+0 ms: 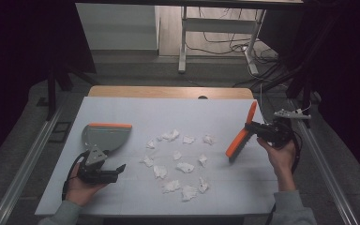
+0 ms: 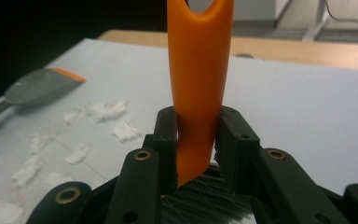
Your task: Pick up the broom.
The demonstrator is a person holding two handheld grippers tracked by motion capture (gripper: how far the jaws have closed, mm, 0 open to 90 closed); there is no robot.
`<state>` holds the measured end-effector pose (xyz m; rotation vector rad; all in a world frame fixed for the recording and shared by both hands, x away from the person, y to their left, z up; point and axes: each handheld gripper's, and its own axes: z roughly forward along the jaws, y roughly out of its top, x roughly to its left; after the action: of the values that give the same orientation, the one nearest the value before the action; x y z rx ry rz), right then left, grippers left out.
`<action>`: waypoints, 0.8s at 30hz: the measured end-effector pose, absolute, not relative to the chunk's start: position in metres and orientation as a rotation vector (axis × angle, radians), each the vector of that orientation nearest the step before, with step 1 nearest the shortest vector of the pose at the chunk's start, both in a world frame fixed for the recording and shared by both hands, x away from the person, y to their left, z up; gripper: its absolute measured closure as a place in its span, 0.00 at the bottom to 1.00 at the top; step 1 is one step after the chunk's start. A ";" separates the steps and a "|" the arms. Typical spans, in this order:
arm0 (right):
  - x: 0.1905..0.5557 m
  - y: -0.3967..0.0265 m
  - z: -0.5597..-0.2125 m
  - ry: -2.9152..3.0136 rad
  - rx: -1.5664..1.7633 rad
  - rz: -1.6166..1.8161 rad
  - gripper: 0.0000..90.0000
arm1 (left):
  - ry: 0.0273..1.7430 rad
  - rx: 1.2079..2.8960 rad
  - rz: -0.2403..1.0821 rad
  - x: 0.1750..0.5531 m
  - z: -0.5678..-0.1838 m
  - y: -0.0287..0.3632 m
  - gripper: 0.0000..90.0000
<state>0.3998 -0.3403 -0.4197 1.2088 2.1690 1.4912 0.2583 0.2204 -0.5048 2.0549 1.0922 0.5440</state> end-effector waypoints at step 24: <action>0.380 -0.293 -0.398 2.112 1.019 1.716 0.78 | 0.773 2.028 0.522 0.280 -0.464 0.104 0.21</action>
<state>0.3801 -0.2933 -0.3981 1.0187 2.1120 1.7156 0.2801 0.1036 -0.4638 2.0284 0.7728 0.5218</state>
